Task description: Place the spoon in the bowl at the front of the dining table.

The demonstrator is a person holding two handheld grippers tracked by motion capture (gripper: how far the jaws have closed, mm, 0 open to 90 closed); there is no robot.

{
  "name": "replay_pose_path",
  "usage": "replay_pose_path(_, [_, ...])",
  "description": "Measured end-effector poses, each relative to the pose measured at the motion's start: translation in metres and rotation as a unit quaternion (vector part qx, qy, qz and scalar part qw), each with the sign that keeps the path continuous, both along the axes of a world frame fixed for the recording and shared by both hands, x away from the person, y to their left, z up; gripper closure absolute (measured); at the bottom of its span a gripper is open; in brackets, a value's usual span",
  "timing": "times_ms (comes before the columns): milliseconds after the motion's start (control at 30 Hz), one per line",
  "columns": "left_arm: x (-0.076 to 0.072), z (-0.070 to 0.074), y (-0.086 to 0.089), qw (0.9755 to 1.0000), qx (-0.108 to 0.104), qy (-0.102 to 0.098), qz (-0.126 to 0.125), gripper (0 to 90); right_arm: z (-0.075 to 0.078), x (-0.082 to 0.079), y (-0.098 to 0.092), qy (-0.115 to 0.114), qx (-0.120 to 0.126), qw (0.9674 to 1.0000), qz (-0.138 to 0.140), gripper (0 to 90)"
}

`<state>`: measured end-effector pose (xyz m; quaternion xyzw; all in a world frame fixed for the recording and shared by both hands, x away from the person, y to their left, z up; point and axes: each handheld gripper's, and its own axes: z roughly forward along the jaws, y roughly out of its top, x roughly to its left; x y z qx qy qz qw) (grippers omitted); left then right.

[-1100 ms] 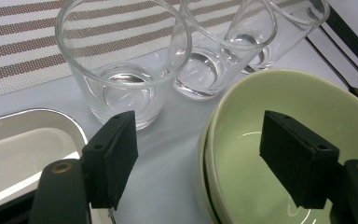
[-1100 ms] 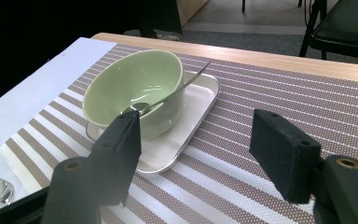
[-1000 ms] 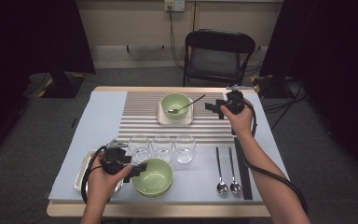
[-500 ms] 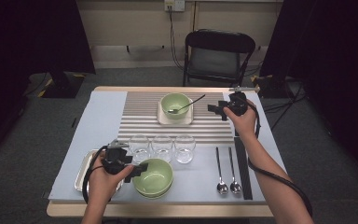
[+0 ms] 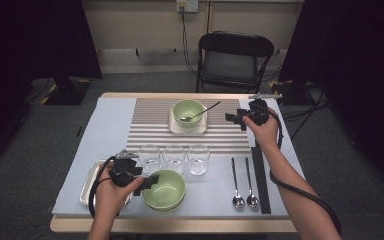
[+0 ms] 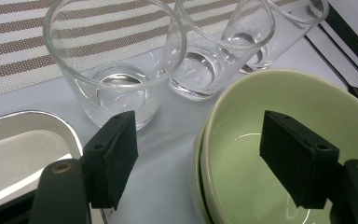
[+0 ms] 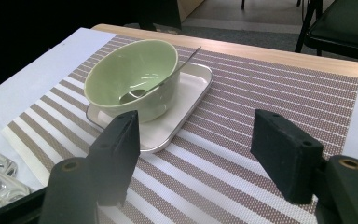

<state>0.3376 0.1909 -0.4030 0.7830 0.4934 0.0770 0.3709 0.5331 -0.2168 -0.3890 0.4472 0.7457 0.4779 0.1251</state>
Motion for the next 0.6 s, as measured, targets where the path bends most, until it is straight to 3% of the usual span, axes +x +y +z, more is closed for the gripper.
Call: replay_pose_path(600, [0.003,-0.002,-0.005,1.0,0.0,0.002,-0.007,27.6,0.0,-0.009,-0.018,-0.002,-0.006,1.0,-0.005,32.1])
